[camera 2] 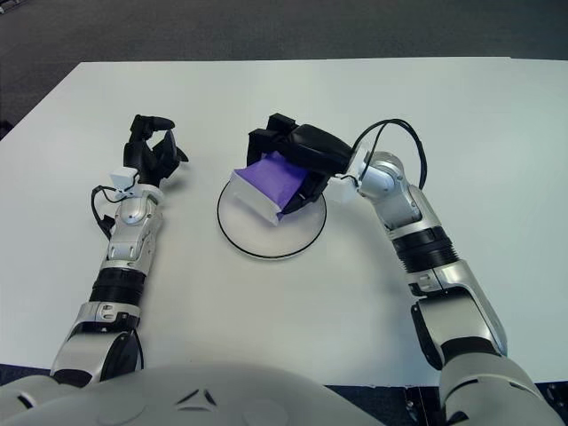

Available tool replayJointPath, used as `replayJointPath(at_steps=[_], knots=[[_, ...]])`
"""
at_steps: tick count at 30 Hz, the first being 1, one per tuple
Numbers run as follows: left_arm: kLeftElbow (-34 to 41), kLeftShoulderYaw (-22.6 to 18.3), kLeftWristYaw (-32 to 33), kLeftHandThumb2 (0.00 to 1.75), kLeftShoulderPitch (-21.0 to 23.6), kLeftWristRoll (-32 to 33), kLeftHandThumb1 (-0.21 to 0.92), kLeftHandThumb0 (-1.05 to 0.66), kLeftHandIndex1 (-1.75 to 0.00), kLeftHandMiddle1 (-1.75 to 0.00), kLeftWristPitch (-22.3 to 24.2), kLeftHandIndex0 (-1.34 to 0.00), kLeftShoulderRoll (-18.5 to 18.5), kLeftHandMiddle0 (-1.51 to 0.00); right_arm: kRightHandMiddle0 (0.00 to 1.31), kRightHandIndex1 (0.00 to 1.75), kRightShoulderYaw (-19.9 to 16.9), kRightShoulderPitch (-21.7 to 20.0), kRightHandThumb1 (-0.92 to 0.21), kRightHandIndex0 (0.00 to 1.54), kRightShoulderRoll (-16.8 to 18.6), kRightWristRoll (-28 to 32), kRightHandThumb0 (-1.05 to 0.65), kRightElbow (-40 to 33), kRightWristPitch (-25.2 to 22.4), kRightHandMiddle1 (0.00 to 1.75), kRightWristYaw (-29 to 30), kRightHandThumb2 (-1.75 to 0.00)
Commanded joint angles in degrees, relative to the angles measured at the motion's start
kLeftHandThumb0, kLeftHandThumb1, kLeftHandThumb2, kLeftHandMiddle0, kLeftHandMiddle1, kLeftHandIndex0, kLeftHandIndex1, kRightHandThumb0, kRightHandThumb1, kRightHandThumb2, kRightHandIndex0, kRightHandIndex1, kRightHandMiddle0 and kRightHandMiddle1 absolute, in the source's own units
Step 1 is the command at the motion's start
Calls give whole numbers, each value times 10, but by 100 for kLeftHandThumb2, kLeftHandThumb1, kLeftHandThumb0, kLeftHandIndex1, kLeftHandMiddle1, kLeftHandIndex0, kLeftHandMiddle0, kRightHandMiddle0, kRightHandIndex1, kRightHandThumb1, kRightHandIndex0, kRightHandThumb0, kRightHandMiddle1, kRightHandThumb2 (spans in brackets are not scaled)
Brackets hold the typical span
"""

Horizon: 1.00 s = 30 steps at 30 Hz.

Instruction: Put the tissue paper into the plate.

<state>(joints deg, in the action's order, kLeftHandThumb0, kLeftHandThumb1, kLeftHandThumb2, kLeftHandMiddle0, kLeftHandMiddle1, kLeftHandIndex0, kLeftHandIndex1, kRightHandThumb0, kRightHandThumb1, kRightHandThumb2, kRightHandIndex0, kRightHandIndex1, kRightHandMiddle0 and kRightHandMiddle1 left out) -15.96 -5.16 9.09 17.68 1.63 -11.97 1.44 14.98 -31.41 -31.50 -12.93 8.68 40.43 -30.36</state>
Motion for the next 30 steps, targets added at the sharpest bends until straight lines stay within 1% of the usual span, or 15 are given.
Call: replayJointPath(at_steps=[1, 2, 3, 4, 6, 7, 8, 9, 12, 15, 19, 23, 27, 30], knots=[[-43, 6, -1, 71, -110, -1, 77, -37, -175, -175, 14, -29, 23, -87, 24, 102, -1, -10, -90, 45, -20, -12, -20, -32, 23, 119, -16, -26], [-42, 6, -1, 71, -111, 0, 77, -37, -175, -175, 14, -29, 23, -87, 27, 76, 0, -11, -91, 47, -21, -12, -28, -33, 23, 100, -18, -20], [-42, 7, -1, 71, -111, 0, 77, -37, -175, -175, 15, -29, 23, -87, 30, 56, 1, -11, -91, 51, -22, -11, -33, -34, 24, 86, -21, -15], [-42, 7, -1, 71, -110, 0, 77, -37, -175, -175, 16, -29, 23, -88, 31, 47, 1, -12, -91, 51, -22, -11, -35, -34, 24, 81, -22, -14], [-42, 7, -1, 71, -109, 1, 78, -37, -175, -175, 17, -29, 23, -88, 33, 23, 1, -13, -92, 51, -23, -8, -40, -33, 25, 63, -26, -10], [-42, 6, -1, 71, -109, 1, 78, -37, -175, -175, 17, -29, 23, -88, 33, 15, 1, -14, -92, 50, -24, -4, -41, -33, 27, 55, -28, -9], [-41, 6, -1, 70, -109, 2, 78, -37, -175, -175, 18, -29, 23, -88, 32, 12, 1, -14, -92, 48, -25, -1, -41, -33, 28, 52, -30, -9], [-41, 6, -2, 70, -109, 3, 78, -36, -175, -175, 18, -29, 23, -88, 31, 8, 0, -13, -92, 44, -21, 10, -42, -27, 39, 44, -28, -8], [-43, 4, -3, 70, -107, 5, 78, -36, -175, -175, 18, -29, 23, -88, 26, 3, -3, -11, -92, 33, -12, 27, -41, -11, 63, 24, -23, -8], [-46, 3, -4, 70, -107, 7, 78, -36, -175, -175, 17, -29, 23, -87, 24, 1, -5, -9, -92, 27, -9, 28, -41, -1, 83, 16, -16, -7], [-53, 1, -6, 70, -103, 9, 78, -36, -175, -175, 14, -29, 22, -87, 23, 0, -11, -12, -92, 20, -9, 3, -42, 4, 102, 11, -3, -9], [-58, 0, -8, 70, -102, 10, 78, -36, -175, -175, 11, -29, 21, -87, 23, 0, -18, -9, -92, 16, -12, -22, -44, -5, 108, 10, 9, -10], [-63, -3, -12, 70, -102, 13, 78, -36, -175, -175, 6, -29, 21, -86, 21, 0, -20, -7, -92, 7, -10, -29, -46, -5, 108, 7, 18, -9], [-64, -4, -15, 70, -102, 16, 78, -36, -175, -175, 5, -29, 22, -86, 16, 0, -22, -4, -92, 2, -9, -28, -46, -5, 104, 4, 23, -8]])
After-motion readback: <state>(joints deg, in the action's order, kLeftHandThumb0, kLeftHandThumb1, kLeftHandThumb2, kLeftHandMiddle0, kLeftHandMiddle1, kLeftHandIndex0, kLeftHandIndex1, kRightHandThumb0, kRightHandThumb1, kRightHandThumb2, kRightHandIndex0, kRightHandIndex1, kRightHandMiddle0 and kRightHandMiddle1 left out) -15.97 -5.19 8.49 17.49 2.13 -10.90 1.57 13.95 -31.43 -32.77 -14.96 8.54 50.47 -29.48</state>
